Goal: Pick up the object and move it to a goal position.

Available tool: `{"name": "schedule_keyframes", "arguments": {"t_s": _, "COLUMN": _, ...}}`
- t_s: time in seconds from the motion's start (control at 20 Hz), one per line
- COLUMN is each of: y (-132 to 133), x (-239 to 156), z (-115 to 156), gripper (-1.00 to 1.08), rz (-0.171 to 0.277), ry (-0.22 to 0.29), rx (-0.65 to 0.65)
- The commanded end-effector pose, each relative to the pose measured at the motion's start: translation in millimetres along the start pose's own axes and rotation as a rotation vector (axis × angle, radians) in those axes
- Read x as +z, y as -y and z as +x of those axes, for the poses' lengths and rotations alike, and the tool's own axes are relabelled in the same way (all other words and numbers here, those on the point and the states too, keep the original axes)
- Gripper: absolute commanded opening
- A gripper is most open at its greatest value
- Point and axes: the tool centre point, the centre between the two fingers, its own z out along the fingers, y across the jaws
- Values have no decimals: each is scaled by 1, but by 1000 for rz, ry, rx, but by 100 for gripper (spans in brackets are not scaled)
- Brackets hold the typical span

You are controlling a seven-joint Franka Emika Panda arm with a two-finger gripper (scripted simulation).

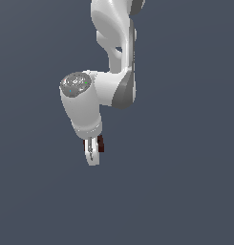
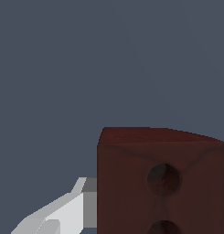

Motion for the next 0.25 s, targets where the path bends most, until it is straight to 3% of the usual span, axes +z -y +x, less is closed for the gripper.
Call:
{"name": "schedule_keyframes", "arguments": {"t_s": 0.0, "y": 4, "x": -4, "z": 1, "gripper": -100, "rz": 2, "ry": 0, "rx": 0}}
{"name": "schedule_keyframes", "arguments": {"t_s": 0.2, "y": 6, "x": -6, "z": 2, "gripper": -100, "rz": 2, "ry": 0, "rx": 0}}
